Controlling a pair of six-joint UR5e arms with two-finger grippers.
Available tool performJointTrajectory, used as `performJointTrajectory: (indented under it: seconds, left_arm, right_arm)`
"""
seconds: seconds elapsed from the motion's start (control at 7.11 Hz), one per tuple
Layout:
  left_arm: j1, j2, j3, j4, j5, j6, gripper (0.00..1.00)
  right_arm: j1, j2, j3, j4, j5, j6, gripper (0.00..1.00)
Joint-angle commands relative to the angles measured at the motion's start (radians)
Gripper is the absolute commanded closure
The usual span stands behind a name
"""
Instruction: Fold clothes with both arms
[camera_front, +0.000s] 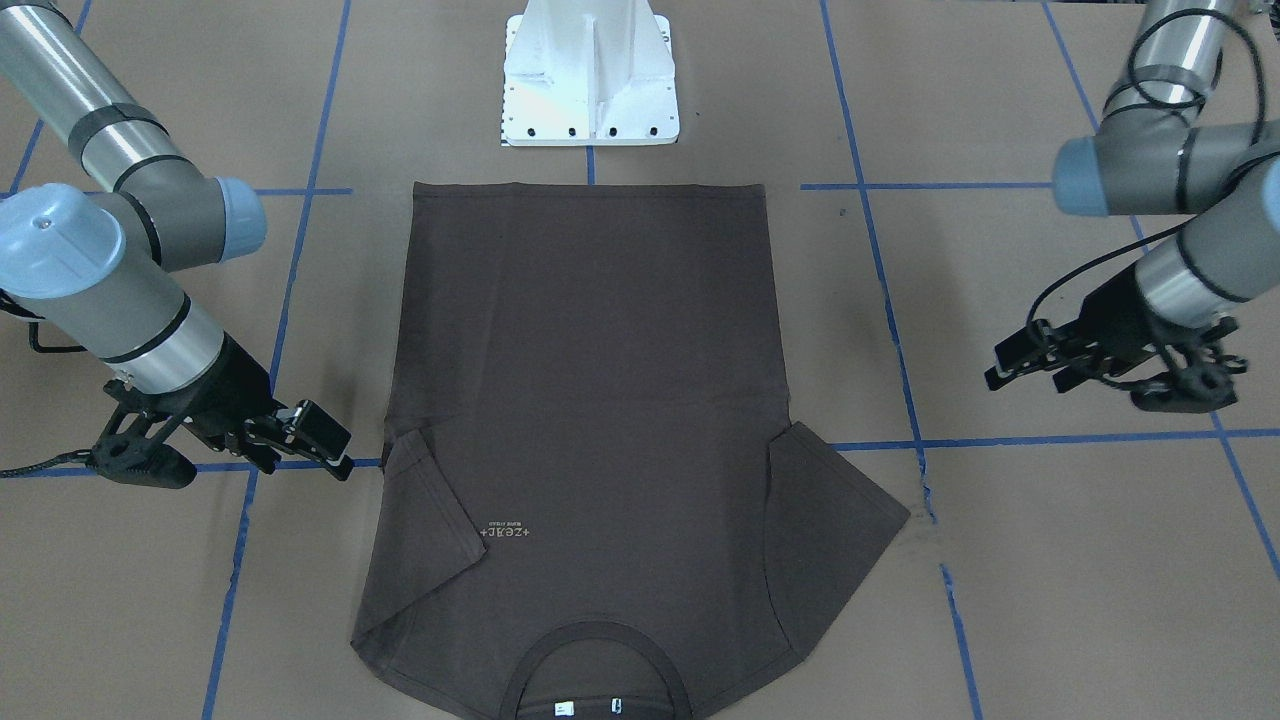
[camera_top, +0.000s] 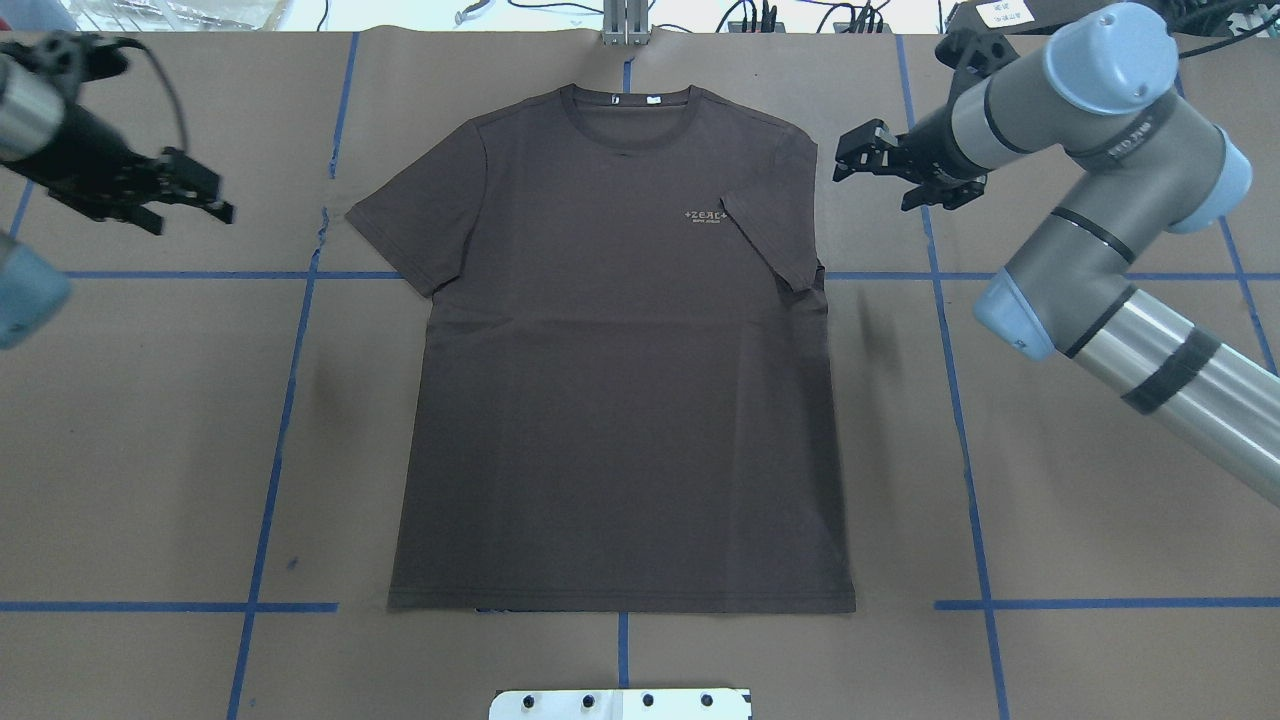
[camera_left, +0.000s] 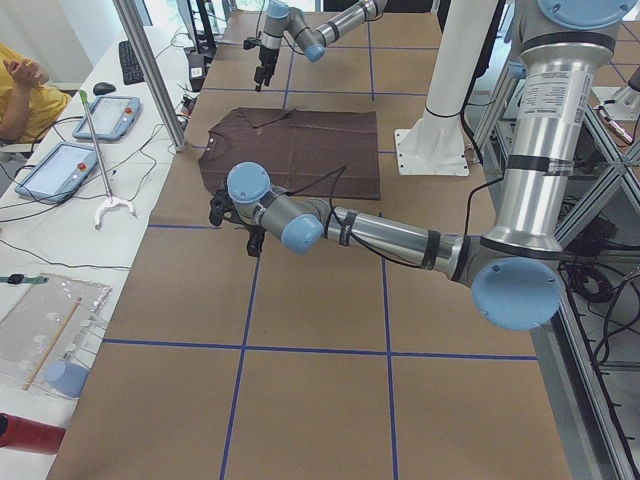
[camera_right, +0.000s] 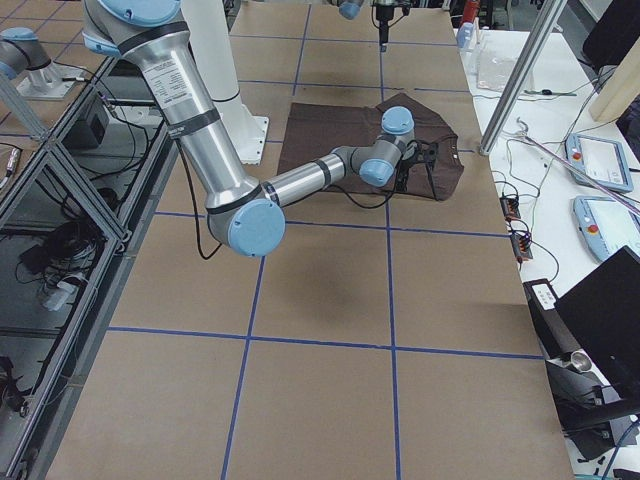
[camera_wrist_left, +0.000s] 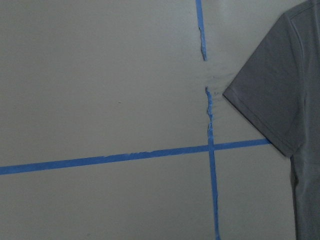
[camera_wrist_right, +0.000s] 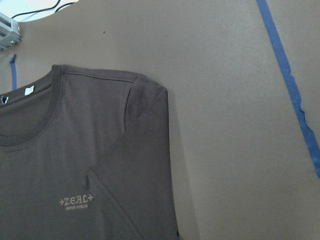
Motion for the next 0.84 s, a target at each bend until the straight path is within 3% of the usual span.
performJointTrajectory:
  seconds: [0.0, 0.28, 0.7]
  left_arm:
    - [0.081, -0.111, 0.114, -0.005, 0.136, -0.111, 0.1]
    - [0.106, -0.226, 0.297, -0.055, 0.224, -0.113, 0.14]
    - [0.167, -0.245, 0.323, -0.072, 0.308, -0.114, 0.19]
  right_arm:
    - [0.002, -0.036, 0.039, 0.0, -0.001, -0.005, 0.0]
    - [-0.005, -0.036, 0.036, 0.0, -0.003, -0.008, 0.0]
    - [-0.005, -0.039, 0.041, 0.0, 0.003, -0.01, 0.0]
